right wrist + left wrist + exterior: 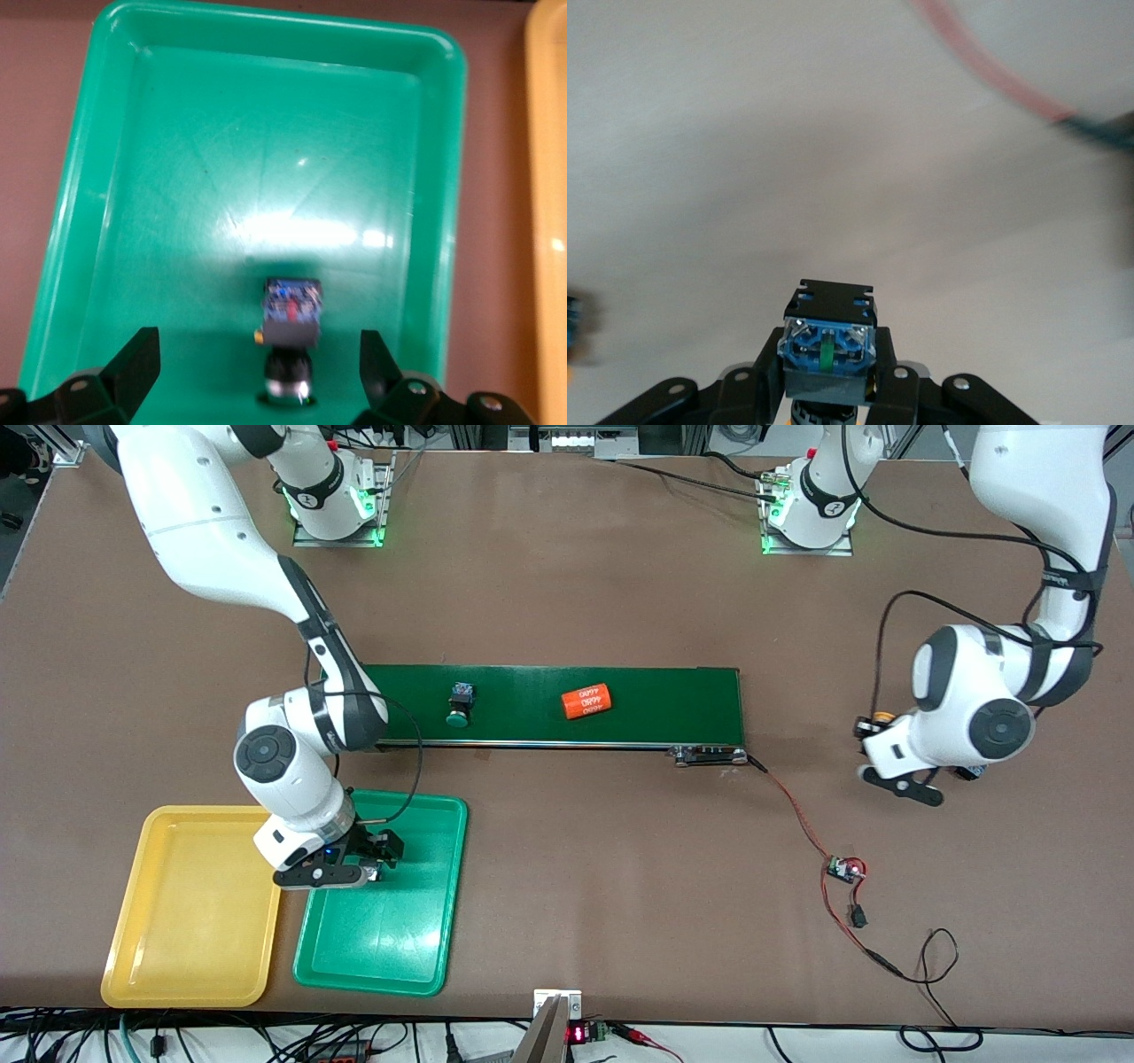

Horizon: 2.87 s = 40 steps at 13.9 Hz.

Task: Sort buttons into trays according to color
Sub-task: 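Open the right gripper over the green tray while the left gripper grasps a button, then grasp the green button with the right gripper while the left gripper reaches buttons, then carry the green button to the green tray while the left gripper grasps a button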

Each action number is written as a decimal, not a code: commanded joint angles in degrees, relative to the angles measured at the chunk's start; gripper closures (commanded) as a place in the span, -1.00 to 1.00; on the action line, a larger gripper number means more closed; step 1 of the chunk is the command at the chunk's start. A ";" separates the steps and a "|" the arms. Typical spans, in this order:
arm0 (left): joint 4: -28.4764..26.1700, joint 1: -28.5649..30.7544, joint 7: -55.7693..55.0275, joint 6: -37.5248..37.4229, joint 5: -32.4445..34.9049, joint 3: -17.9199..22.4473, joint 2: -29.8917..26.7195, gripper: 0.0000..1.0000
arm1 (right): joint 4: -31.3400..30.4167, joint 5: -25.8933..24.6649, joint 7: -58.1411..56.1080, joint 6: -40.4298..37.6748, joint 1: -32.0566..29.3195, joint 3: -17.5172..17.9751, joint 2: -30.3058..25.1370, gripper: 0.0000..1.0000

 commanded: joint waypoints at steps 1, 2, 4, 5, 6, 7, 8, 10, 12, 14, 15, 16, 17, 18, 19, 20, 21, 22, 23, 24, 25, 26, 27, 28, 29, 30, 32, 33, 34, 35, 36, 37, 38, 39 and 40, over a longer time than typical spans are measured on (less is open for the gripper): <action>0.39 0.13 -12.08 -1.92 -2.90 -7.00 -0.88 0.73 | -6.98 0.56 0.80 -6.67 0.61 -0.72 -9.50 -1.00; 0.39 -0.39 -15.77 -1.48 -5.18 -8.76 -0.71 0.72 | -8.73 2.05 0.90 -8.78 0.61 -0.72 -11.96 -1.00; 0.39 -1.97 -22.11 0.01 -8.09 -10.96 -0.27 0.72 | -13.38 5.91 0.99 -12.39 1.75 -0.45 -17.41 -1.00; 0.39 -2.06 -23.88 2.37 -8.88 -12.71 0.08 0.72 | -17.06 7.06 1.42 -12.67 2.45 -0.10 -19.96 -1.00; 0.31 -2.41 -25.38 5.00 -10.72 -14.04 0.87 0.72 | -20.58 7.51 1.25 -12.76 3.07 -0.01 -22.34 -1.00; 0.30 -3.63 -27.48 6.68 -12.91 -14.66 1.66 0.71 | -24.10 7.60 1.77 -12.85 3.60 0.77 -24.62 -1.00; 0.22 -4.52 -29.07 8.70 -14.15 -15.10 2.36 0.71 | -27.61 7.69 2.91 -12.85 3.60 2.69 -26.99 -1.00; 0.13 -4.96 -30.31 12.22 -14.43 -16.77 3.68 0.71 | -32.11 7.51 7.91 -12.76 3.60 5.07 -29.99 -1.00; 0.04 -6.10 -30.57 13.81 -14.52 -17.13 5.00 0.66 | -33.79 7.34 9.94 -12.76 3.60 7.54 -30.53 -1.00; -0.14 -6.28 -30.58 13.91 -14.69 -18.70 4.92 0.63 | -34.76 7.25 10.83 -12.24 3.60 7.81 -30.53 -1.00; -0.14 -6.37 -31.10 13.90 -16.09 -19.32 4.83 0.60 | -35.20 7.25 11.18 -11.88 3.60 7.81 -30.45 -1.00; -0.14 -6.37 -32.23 13.90 -18.01 -19.67 4.83 0.60 | -35.64 7.25 11.36 -11.19 3.60 7.81 -30.45 -1.00; -0.14 -6.37 -32.68 13.99 -18.64 -20.37 4.92 0.57 | -36.34 7.25 11.44 -10.40 3.60 7.81 -30.45 -1.00; -0.14 -6.37 -32.69 13.99 -18.65 -20.55 4.92 0.49 | -37.31 7.33 11.45 -9.34 3.43 7.81 -30.45 -1.00; -0.22 -6.37 -32.60 13.91 -18.65 -20.47 4.92 0.07 | -38.10 7.34 11.53 -8.03 3.34 7.81 -30.36 -1.00; -0.22 -6.37 -31.73 13.99 -18.56 -20.47 4.92 -0.99 | -38.89 7.34 12.06 -6.54 3.25 7.81 -30.18 -1.00; -0.05 -6.28 -31.72 13.91 -18.56 -20.55 4.57 -1.00 | -39.33 7.34 13.10 -5.13 3.25 7.81 -29.83 -1.00; 0.04 -6.02 -31.81 13.82 -18.56 -20.47 3.87 -1.00 | -39.51 7.34 14.33 -4.24 3.25 7.81 -29.22 -1.00; 0.13 -5.58 -31.81 13.56 -18.65 -20.38 2.73 -1.00 | -39.51 7.34 14.52 -4.15 3.34 7.81 -28.87 -1.00; 0.13 -4.97 -32.07 13.12 -18.56 -19.94 1.41 -1.00 | -39.60 7.25 14.52 -4.23 3.25 7.81 -28.60 -1.00; 0.13 -3.92 -32.07 12.07 -18.56 -19.85 -0.25 -1.00 | -39.86 6.99 14.52 -4.06 3.16 7.81 -28.34 -1.00; 0.30 -3.21 -32.16 10.06 -18.47 -19.50 -1.57 -1.00 | -39.95 6.64 14.52 -3.97 3.16 7.72 -27.81 -1.00; 0.48 -3.03 -32.16 7.95 -18.21 -18.63 -2.98 -1.00 | -39.95 6.46 14.52 -3.80 3.25 7.72 -27.63 -1.00; 0.48 -2.94 -32.07 6.10 -17.95 -16.79 -4.12 -1.00 | -39.95 6.37 14.43 -3.53 3.25 7.72 -27.11 -1.00; 0.48 -2.86 -31.98 4.17 -17.95 -15.30 -4.66 -1.00 | -39.95 5.67 14.43 -3.18 3.16 7.72 -26.76 -1.00; 0.48 -2.68 -31.55 2.58 -17.34 -13.89 -4.66 -1.00 | -40.21 5.06 14.43 -2.57 3.16 7.72 -26.32 -1.00; -0.04 -2.59 -26.56 1.51 -11.91 -10.55 -4.40 -1.00 | -41.09 4.35 13.91 -0.47 3.16 7.72 -25.70 -0.71; -0.40 -2.59 -23.31 1.42 -9.71 -8.80 -4.31 -1.00 | -41.18 4.35 13.82 0.07 3.07 7.72 -25.53 -0.55; -0.49 -2.33 -19.71 1.25 -8.64 -5.91 -4.05 -1.00 | -41.18 4.26 13.73 0.16 2.90 7.63 -25.26 -0.38; -0.75 -2.24 -14.46 0.73 -8.11 -2.66 -3.79 -1.00 | -41.18 4.09 13.73 0.16 2.72 7.63 -25.00 -0.15; -0.75 -2.24 -9.01 0.81 -7.14 0.25 -3.18 -1.00 | -41.18 3.30 13.73 0.16 2.64 7.63 -25.00 0.06; -0.75 -2.15 -3.65 1.16 -5.13 2.71 -2.82 -1.00 | -41.18 2.94 13.73 0.16 2.46 7.63 -25.00 0.28; -0.66 -2.07 -0.29 1.33 -2.33 4.39 -2.03 -1.00 | -41.18 2.94 13.73 -0.01 2.02 7.63 -25.00 0.50; -0.58 -1.63 1.83 2.29 1.70 6.49 -1.42 -1.00 | -41.01 2.94 13.73 -0.28 1.85 7.55 -25.00 0.68; -0.75 -1.54 2.90 4.13 5.05 7.73 -1.24 -1.00 | -40.75 3.03 13.38 -0.37 1.58 7.55 -25.26 0.79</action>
